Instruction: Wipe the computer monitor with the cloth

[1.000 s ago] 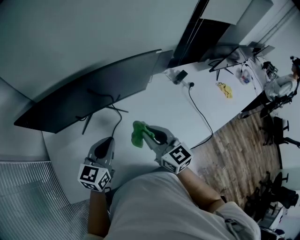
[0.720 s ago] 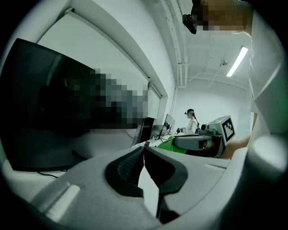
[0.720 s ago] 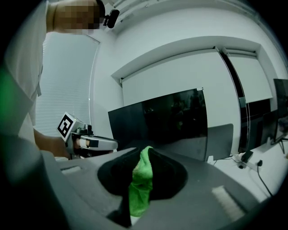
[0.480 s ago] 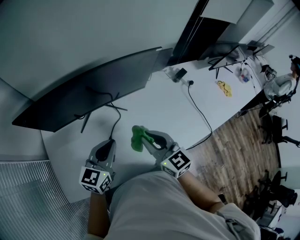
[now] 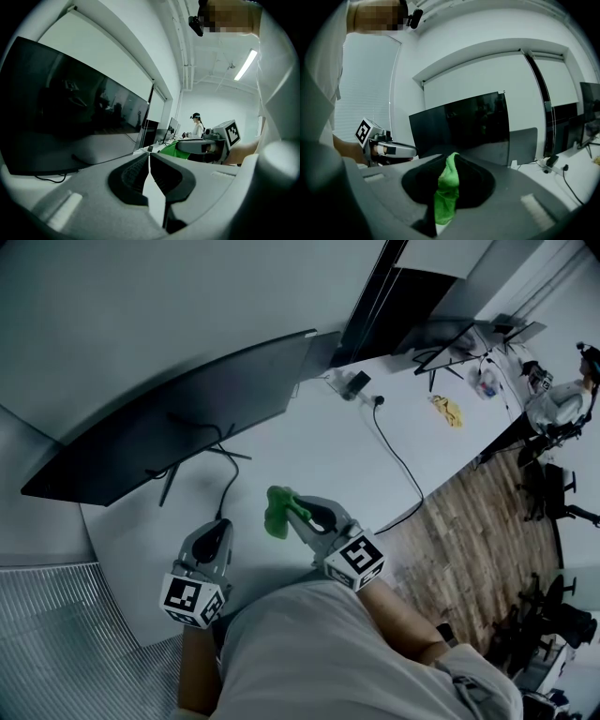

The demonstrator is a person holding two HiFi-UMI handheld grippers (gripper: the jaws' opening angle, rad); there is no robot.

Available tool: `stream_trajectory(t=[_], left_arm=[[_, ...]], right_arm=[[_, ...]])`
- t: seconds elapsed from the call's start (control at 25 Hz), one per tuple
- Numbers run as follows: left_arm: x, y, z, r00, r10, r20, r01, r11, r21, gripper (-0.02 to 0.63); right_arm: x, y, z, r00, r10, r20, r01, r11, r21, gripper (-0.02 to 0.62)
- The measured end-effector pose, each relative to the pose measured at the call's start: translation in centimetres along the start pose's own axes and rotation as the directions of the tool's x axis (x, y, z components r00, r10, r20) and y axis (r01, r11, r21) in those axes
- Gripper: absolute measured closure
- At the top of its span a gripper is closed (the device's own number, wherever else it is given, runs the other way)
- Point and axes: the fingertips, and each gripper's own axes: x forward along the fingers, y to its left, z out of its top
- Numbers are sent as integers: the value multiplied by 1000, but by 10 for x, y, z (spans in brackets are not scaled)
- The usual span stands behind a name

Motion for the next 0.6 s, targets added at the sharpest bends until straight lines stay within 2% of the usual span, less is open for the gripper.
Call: stream_trajectory(t=[0.6], left_arm=[[8,-7,-3,1000,-10,-14,10,1000,-3,594]], right_arm=[[-11,-16,-3,999,-32,19,32,999,20,538]])
